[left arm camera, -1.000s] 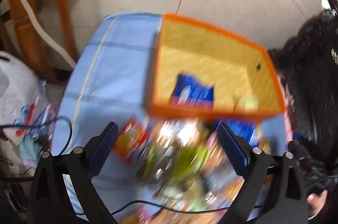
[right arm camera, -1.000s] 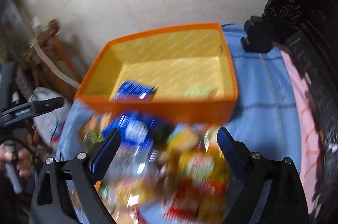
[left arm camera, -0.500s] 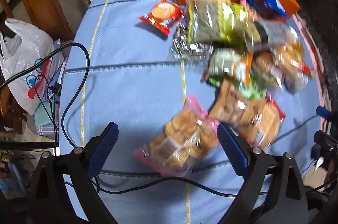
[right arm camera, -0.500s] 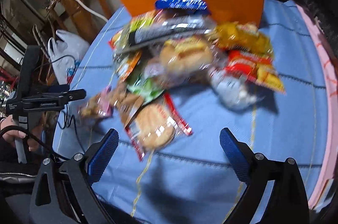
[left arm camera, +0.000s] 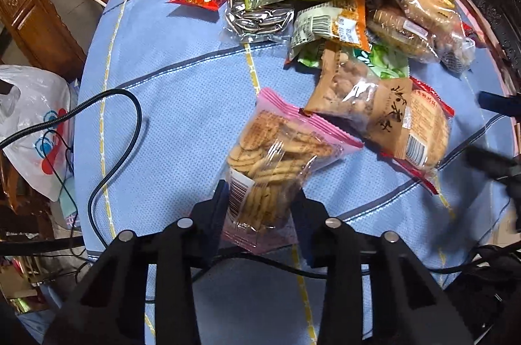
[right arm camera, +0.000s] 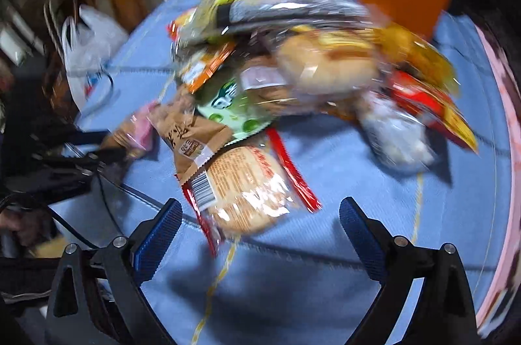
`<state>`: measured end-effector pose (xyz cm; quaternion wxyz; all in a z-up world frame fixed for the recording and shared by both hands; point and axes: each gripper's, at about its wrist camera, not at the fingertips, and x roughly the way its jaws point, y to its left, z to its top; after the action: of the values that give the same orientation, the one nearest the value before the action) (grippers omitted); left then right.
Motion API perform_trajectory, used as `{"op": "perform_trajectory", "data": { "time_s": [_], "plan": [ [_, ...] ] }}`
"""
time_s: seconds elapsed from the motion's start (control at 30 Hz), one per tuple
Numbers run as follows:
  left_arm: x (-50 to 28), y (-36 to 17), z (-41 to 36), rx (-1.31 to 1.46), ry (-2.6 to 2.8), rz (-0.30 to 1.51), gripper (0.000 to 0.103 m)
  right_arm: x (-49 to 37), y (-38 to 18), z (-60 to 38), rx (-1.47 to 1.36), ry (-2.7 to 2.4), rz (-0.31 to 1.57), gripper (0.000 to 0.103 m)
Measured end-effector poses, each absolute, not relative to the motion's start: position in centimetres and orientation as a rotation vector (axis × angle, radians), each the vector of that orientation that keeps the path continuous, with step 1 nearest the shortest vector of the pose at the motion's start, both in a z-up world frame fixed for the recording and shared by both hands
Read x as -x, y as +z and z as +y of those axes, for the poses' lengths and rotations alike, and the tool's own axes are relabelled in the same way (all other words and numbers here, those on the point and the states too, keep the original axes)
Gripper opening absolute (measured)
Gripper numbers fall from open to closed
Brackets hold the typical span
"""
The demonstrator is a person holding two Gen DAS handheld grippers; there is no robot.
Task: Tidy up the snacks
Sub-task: 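Grasp the pink cookie bag with the left tool while the right tool grasps the round biscuit, then release the cookie bag and round biscuit into the orange box with both tools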
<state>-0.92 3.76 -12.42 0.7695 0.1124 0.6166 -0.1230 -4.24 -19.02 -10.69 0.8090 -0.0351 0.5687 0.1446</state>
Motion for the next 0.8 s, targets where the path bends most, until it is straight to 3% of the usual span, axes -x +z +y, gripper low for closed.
{"op": "perform_trajectory", "data": {
  "time_s": [0.2, 0.23, 0.3, 0.8],
  "plan": [
    [0.3, -12.5, 4.3, -0.195, -0.268, 1.355, 0.037, 3.4, -14.8, -16.1, 0.27, 0.321, 1.256, 0.099],
    [0.3, -12.5, 4.4, -0.191, -0.268, 1.356, 0.037, 3.4, -15.0, -16.3, 0.264, 0.326, 1.271, 0.096],
    [0.3, -12.3, 4.6, -0.171, -0.272, 1.362, 0.036, 3.3, -14.6, -17.0, 0.242, 0.321, 1.271, 0.075],
    [-0.5, -3.3, 6.0, -0.042, -0.345, 1.227, 0.03, 4.4, -2.5, -25.4, -0.087, 0.39, 1.107, 0.075]
  ]
}}
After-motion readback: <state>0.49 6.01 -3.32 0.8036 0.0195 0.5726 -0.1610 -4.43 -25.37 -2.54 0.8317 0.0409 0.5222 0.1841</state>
